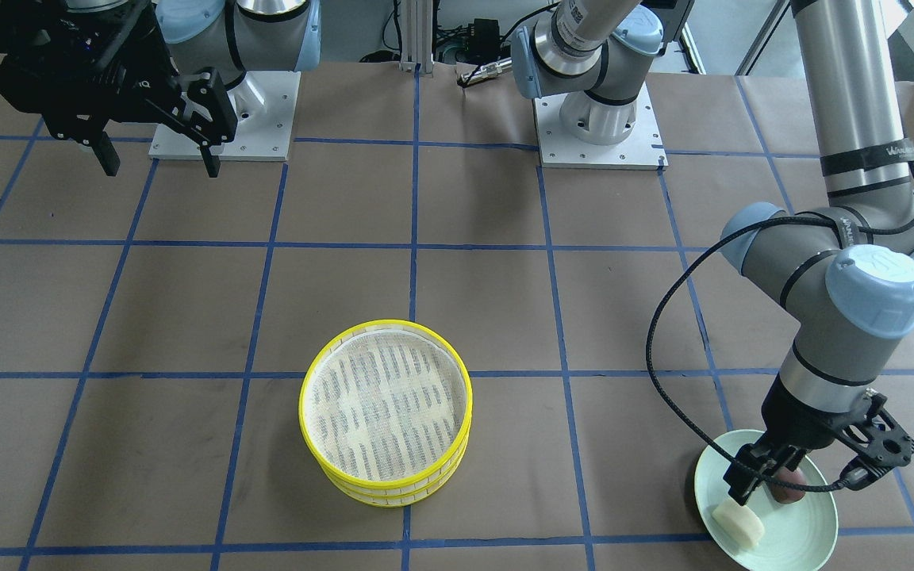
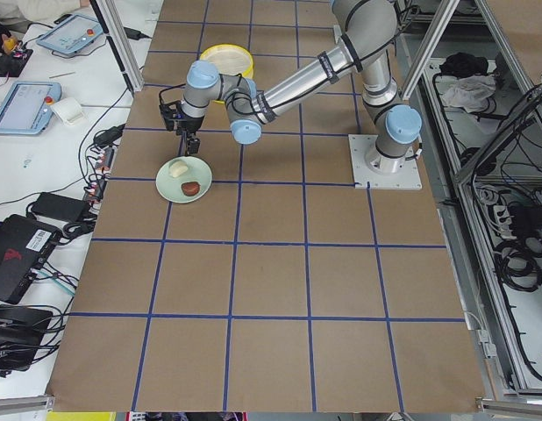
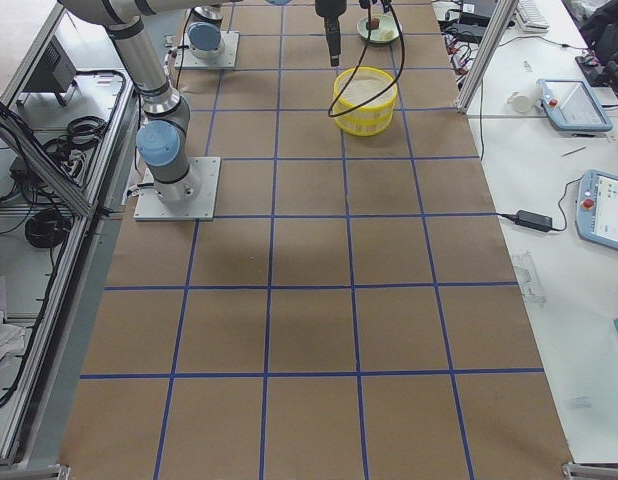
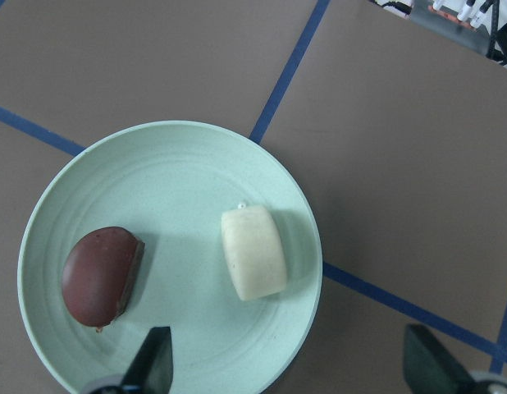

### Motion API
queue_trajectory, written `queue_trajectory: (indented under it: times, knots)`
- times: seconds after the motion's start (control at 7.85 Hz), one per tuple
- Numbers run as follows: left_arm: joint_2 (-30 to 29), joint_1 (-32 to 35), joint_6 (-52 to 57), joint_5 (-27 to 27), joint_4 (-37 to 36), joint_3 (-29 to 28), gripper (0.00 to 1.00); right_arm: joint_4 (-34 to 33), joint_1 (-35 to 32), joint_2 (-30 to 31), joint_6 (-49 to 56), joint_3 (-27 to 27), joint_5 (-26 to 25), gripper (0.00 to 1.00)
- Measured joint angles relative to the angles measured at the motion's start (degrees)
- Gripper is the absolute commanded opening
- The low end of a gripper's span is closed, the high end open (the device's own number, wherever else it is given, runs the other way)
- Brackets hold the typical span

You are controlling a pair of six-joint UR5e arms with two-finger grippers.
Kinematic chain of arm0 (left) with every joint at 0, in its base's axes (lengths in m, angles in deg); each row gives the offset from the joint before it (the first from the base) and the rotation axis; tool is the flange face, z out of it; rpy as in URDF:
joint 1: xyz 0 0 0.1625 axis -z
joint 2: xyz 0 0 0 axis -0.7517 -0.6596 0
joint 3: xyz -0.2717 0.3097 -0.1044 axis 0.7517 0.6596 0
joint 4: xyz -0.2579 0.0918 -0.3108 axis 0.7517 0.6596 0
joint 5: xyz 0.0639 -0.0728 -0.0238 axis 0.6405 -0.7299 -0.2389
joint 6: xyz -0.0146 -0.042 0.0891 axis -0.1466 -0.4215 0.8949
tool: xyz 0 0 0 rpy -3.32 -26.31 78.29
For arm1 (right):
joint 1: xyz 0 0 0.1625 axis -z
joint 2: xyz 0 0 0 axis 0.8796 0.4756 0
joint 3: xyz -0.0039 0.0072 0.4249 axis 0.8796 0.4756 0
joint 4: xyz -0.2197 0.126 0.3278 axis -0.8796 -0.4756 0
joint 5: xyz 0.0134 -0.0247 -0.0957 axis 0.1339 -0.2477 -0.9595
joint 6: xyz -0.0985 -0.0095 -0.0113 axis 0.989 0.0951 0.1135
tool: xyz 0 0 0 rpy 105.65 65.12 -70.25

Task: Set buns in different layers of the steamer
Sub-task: 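Lower the left gripper and grasp the white bun on the plate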

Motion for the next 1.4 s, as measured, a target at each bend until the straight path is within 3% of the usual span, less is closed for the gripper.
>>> queue_trajectory:
  times: [0.38,1.15,1.27,1.4]
  knots:
    - [-5.31,-0.28,-1.99,0.06,-0.84,-3.73,1.0,-0.41,-0.04,-0.01,-0.28,-0.16,0.1,1.0]
    - [-10.55,-1.09,-4.22,0.0,-0.98,-4.8,0.97,-0.42,0.01,-0.04,-0.15,-0.38,0.09,1.0]
    - [-10.83,-1.25,-4.24,0.0,-0.98,-5.09,0.92,-0.51,-0.01,-0.13,-0.17,-0.39,0.19,1.0]
    - [-11.21,-1.36,-4.26,-0.01,-0.98,-5.34,0.75,-0.56,-0.04,-0.18,-0.16,-0.39,0.26,1.0]
